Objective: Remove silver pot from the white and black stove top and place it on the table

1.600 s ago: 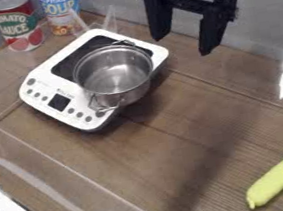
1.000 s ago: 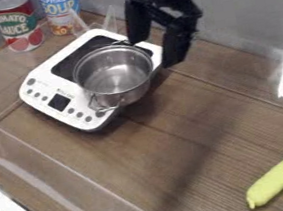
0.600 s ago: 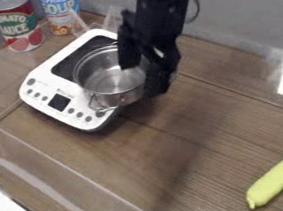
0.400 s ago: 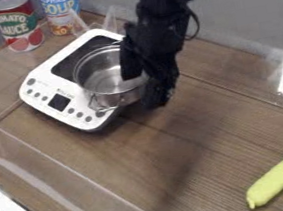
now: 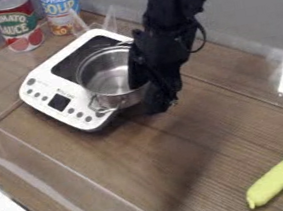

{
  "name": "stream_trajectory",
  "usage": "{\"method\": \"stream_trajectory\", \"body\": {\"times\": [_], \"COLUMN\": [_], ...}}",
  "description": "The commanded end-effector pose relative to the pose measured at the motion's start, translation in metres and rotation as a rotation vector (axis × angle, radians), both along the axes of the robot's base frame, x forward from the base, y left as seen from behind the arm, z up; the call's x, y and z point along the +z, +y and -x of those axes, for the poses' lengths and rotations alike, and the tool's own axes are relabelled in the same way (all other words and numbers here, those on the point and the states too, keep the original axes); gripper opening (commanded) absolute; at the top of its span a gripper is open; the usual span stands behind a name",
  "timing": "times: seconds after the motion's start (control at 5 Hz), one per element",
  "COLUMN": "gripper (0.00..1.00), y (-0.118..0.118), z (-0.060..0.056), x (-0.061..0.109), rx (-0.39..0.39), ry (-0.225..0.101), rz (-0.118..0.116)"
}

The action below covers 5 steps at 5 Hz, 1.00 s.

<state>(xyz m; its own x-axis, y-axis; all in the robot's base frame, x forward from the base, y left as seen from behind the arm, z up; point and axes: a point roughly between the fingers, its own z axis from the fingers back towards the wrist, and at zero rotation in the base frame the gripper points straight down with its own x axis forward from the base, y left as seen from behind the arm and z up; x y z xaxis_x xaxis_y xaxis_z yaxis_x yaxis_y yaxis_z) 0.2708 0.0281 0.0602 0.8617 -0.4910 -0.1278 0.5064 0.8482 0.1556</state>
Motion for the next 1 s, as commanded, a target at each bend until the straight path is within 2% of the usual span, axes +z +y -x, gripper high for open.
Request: {"method": "stream_trajectory", "body": {"times": [0.0, 0.2, 0.6, 0.8], "gripper": [0.00, 0.00, 0.00, 0.00], "y": [0.001, -0.001, 0.006, 0.002], "z": [-0.010, -0.018, -0.020, -0.020], "x": [0.008, 0.007, 0.038, 0.056], "rx": [-0.033, -0.062, -0.029, 0.022], "ry": [-0.057, -0.064, -0.071, -0.083], "rz": [-0.011, -0.017, -0.024, -0.030]}}
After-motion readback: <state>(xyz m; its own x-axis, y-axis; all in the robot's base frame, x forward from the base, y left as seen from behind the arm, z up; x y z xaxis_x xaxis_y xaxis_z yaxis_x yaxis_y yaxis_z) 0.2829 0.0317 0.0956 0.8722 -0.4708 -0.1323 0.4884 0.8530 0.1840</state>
